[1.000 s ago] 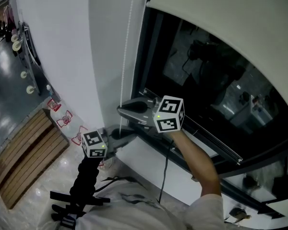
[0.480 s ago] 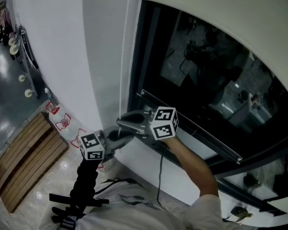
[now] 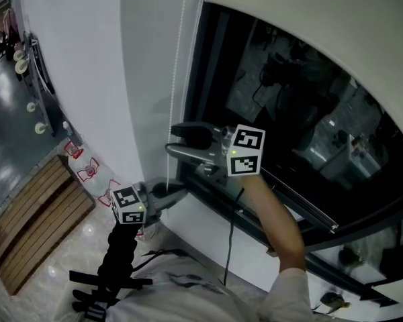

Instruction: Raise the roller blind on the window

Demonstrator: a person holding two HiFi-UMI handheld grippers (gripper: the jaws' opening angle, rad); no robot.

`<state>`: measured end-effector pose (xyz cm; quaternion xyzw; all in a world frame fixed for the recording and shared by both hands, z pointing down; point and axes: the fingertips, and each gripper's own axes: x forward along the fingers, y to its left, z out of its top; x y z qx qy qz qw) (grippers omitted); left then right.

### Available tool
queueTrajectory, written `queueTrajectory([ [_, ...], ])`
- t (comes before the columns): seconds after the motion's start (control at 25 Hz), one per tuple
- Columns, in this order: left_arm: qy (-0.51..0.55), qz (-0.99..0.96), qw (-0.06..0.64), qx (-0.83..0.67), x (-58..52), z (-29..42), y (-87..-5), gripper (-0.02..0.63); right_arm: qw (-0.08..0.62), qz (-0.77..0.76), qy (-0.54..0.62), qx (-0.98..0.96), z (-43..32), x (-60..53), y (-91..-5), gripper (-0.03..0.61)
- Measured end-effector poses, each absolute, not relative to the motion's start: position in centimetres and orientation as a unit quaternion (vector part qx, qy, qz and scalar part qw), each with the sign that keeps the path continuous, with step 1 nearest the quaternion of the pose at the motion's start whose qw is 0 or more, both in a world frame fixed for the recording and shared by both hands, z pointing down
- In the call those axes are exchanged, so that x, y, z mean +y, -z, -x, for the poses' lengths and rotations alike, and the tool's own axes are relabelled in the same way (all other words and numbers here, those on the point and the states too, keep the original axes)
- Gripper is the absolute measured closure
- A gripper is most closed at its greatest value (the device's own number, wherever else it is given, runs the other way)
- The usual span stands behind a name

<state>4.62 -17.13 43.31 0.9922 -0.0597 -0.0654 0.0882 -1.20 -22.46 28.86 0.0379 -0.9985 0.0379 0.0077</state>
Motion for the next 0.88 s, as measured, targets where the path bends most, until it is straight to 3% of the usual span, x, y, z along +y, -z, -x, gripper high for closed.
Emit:
queueTrajectory([
  [0.44,0.067,-0.992,0.086,-0.066,-17.4,-4.2,-43.4,0.615,-0.042,-0.057,0.080,-0.994,1.8,-24.5,-13.9,0.407],
  [0.88,0.066,-0.992,0.086,-0.068,-17.3,-4.2,-43.4,0.615,-0.087,-0.056,0.103,-0.989,1.3,-25.2,-7.2,0.422],
])
